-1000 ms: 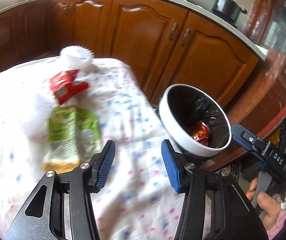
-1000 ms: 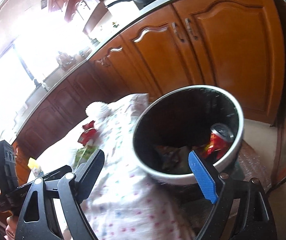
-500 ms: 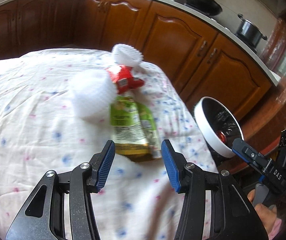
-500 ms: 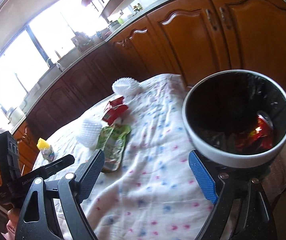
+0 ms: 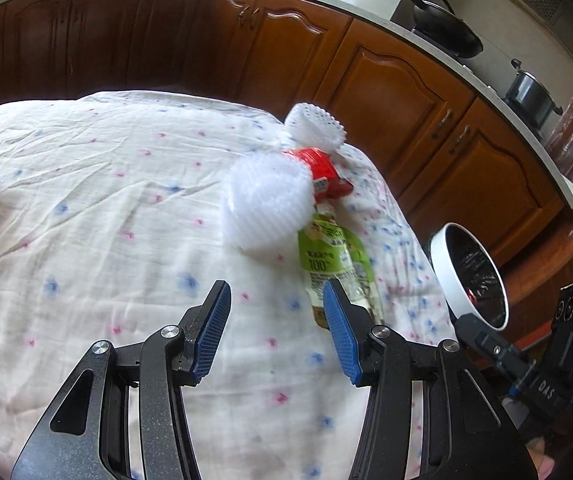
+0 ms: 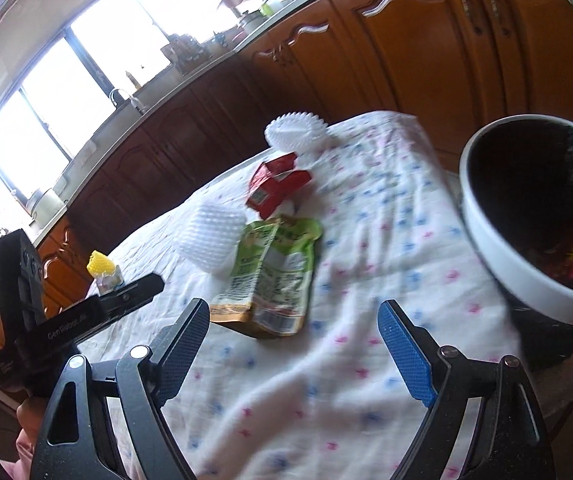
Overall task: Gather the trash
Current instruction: 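Move both open tools back toward the foam sleeve and green pouch, then grasp the white foam sleeve with the left tool while the right tool grasps the green pouch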
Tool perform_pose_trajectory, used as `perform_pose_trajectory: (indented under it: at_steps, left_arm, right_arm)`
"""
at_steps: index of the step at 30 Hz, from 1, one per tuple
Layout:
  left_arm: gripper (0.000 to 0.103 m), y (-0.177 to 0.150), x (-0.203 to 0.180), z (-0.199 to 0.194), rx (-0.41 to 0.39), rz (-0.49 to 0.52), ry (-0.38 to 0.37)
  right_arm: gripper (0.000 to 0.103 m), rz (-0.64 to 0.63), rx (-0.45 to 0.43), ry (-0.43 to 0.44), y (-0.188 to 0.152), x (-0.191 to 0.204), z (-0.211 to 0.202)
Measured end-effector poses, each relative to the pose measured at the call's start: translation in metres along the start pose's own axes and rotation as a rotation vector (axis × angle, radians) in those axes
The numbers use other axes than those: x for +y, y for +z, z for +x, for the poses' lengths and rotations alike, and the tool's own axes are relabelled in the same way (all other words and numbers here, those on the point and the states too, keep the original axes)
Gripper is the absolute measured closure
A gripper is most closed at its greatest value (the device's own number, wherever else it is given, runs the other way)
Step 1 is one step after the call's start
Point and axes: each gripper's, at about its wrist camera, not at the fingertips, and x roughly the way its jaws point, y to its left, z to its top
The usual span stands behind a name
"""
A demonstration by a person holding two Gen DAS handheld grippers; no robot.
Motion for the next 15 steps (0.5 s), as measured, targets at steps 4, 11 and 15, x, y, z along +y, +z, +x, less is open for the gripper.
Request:
perform_pose_trajectory:
  at_steps: [4, 11, 15]
  left_arm:
    - [0.046, 0.01, 0.004, 0.006, -0.011, 0.013, 0.018]
    - [0.038, 0.038, 0.018, 0.023, -0.026, 0.019, 0.013]
    - [0.037, 0.047, 0.02, 0.044, 0.001, 0.046, 0.015]
  right_arm:
    - [0.015, -0.001, 0.024, 0.009, 0.002, 0.005, 0.015]
    - [0.015, 0.006, 0.058, 0.01, 0.006, 0.007, 0.036]
    - [0.015, 0.006, 0.071, 0.006, 0.009, 0.008, 0.045]
